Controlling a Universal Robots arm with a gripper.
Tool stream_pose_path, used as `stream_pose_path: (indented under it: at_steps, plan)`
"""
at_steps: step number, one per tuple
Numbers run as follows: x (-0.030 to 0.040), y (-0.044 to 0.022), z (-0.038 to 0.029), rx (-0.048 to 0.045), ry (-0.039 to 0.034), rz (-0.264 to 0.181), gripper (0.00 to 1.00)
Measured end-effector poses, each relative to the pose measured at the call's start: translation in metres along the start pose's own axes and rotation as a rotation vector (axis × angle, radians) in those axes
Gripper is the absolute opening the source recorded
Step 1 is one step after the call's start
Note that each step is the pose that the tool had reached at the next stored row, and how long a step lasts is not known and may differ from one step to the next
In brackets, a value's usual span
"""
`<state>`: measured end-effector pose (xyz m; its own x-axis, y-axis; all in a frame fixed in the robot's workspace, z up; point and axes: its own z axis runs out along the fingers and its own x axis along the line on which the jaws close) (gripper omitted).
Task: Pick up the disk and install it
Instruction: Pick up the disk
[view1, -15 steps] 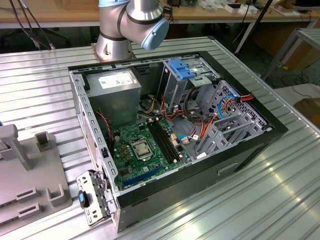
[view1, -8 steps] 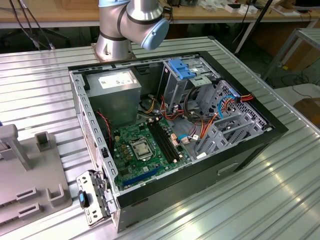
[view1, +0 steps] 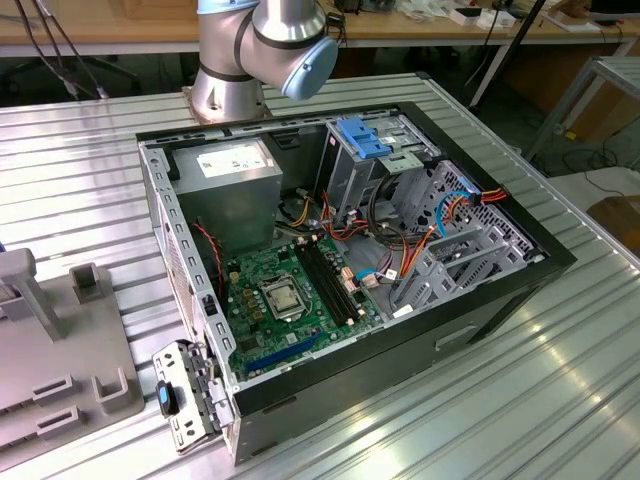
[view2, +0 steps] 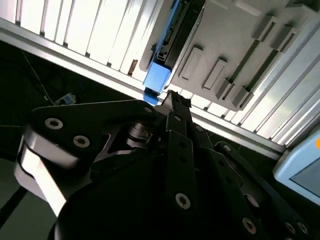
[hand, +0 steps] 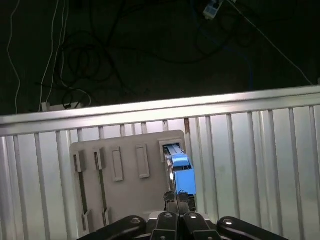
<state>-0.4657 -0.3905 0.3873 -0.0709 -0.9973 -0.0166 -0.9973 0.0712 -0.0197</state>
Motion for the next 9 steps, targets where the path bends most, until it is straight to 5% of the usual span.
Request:
stream_pose_path:
  at_steps: [5, 6, 9]
  plan:
    - [-0.0048, 0.0004, 0.0065, 0.0009, 0.0075, -0.035, 0.11]
    - [-0.0064, 0.0006, 0.0086, 0.0011, 0.0129, -0.040, 0.24]
    - [-0.0064, 0.0008, 0.0128, 0.0055, 0.0136, -0.050, 0.36]
